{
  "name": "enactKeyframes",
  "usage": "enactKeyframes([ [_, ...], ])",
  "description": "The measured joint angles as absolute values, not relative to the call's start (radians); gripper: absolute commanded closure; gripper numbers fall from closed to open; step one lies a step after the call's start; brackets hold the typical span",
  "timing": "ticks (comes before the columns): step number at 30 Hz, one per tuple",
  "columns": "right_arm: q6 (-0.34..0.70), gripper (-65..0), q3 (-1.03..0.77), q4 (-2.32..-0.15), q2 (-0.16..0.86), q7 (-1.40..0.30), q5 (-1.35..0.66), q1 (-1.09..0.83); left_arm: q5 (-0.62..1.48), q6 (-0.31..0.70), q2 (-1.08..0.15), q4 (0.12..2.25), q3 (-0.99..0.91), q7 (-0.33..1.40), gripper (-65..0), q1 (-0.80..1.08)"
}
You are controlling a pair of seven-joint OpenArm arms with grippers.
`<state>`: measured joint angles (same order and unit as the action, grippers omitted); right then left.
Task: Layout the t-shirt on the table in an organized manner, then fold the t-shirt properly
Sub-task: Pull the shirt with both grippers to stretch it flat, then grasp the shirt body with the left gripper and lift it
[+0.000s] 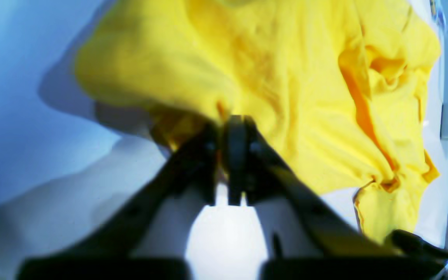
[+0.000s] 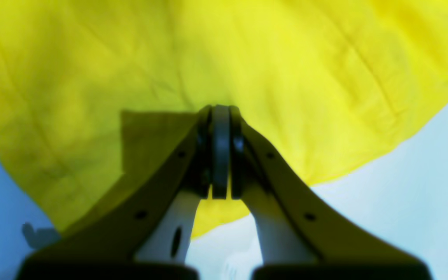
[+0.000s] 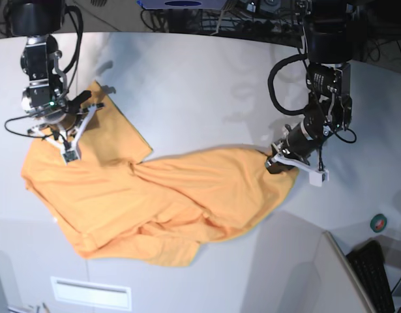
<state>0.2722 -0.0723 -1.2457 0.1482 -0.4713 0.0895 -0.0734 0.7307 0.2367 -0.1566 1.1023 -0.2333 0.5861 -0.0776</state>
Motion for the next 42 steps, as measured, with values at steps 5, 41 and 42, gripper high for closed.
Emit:
enactKeyframes([
  [5,0.270,0.0,-0.073,-1.224,0.148,-0.453,0.089,-0.062,0.726,0.083,-0.278,1.222,-0.137,0.584,0.0,-0.078],
  [41,0.266,0.0,-0.072,-1.231,0.151,-0.421,0.083,-0.097,0.743,-0.023,-0.169,1.736,-0.384,0.595,-44.1,0.299],
  [42,0.266,0.0,-0.072,-1.231,0.151,-0.422,0.082,-0.097,0.742,-0.051,-0.156,1.734,-0.384,0.646,-41.0,0.264],
])
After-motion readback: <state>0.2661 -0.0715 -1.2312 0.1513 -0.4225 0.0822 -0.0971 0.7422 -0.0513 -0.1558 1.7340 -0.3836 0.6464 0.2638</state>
